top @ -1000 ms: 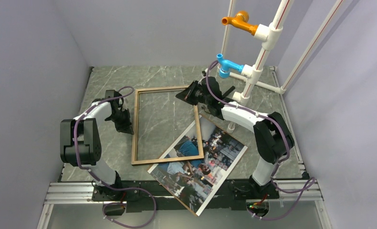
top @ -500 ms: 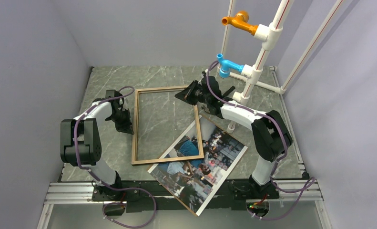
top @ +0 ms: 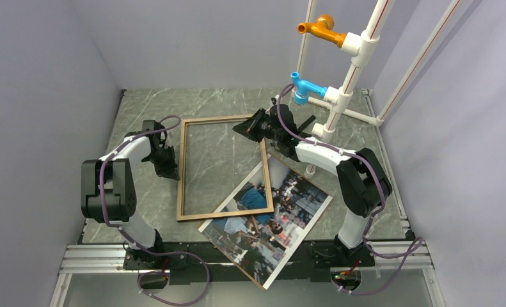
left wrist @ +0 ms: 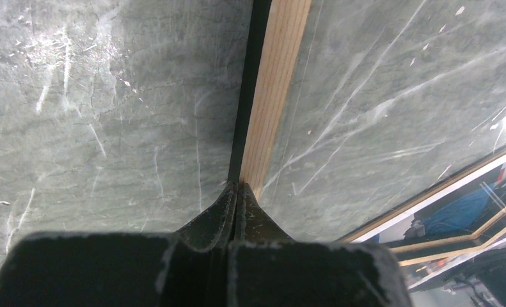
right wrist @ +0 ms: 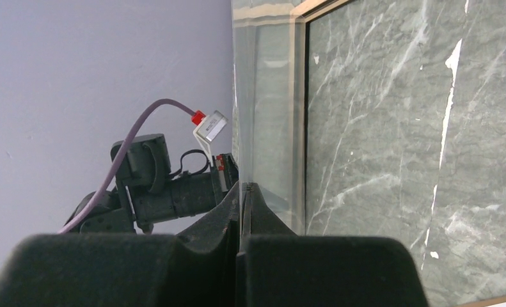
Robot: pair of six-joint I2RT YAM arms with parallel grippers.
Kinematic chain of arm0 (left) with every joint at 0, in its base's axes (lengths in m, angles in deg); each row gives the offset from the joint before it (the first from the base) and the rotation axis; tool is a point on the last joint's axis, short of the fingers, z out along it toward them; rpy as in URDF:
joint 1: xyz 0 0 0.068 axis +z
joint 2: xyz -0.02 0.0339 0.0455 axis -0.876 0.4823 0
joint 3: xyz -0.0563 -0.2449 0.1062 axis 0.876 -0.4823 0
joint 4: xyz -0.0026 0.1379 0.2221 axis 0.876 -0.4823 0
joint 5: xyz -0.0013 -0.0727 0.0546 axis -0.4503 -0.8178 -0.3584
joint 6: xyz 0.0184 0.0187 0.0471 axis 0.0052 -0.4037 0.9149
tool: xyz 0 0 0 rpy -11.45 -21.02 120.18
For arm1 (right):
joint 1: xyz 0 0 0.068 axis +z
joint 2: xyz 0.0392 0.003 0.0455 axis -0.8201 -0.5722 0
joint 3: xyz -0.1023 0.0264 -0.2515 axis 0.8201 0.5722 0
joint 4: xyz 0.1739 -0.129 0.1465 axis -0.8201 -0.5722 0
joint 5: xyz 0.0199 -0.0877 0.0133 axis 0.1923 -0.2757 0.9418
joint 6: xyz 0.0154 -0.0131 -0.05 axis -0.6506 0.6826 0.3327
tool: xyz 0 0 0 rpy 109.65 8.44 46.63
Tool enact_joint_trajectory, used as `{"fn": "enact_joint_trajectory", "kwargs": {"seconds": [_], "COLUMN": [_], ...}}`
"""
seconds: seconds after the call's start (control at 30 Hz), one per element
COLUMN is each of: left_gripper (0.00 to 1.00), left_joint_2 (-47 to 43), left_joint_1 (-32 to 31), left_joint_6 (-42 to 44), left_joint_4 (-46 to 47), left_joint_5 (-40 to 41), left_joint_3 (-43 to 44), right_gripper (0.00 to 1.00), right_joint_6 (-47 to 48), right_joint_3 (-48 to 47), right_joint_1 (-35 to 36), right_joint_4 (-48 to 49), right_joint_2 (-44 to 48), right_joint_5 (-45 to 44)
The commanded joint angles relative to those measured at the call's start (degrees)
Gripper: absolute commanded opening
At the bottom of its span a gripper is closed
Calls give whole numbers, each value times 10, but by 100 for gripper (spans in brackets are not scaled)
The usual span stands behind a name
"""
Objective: Put the photo into the frame
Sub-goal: Place the photo frame item in the photo frame.
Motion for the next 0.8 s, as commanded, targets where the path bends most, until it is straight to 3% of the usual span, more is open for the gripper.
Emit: {"fn": "enact_joint_trajectory", "kwargs": {"seconds": [0.0,0.77], "left_gripper": [0,0], "left_joint_2": [9,8], "left_joint_1": [-9,-12], "left_joint_6": [9,10], "left_joint_4": [-6,-8], "left_joint_5": [-3,0], "left_joint_3": [9,9], "right_gripper": [0,0], "right_joint_6": [-19,-59], "right_joint_3": [-4,-12], "right_joint_1": [3,8], "right_joint_4": [45,86], "right_joint_2": [6,-17], "right_joint_5": [-5,6]}}
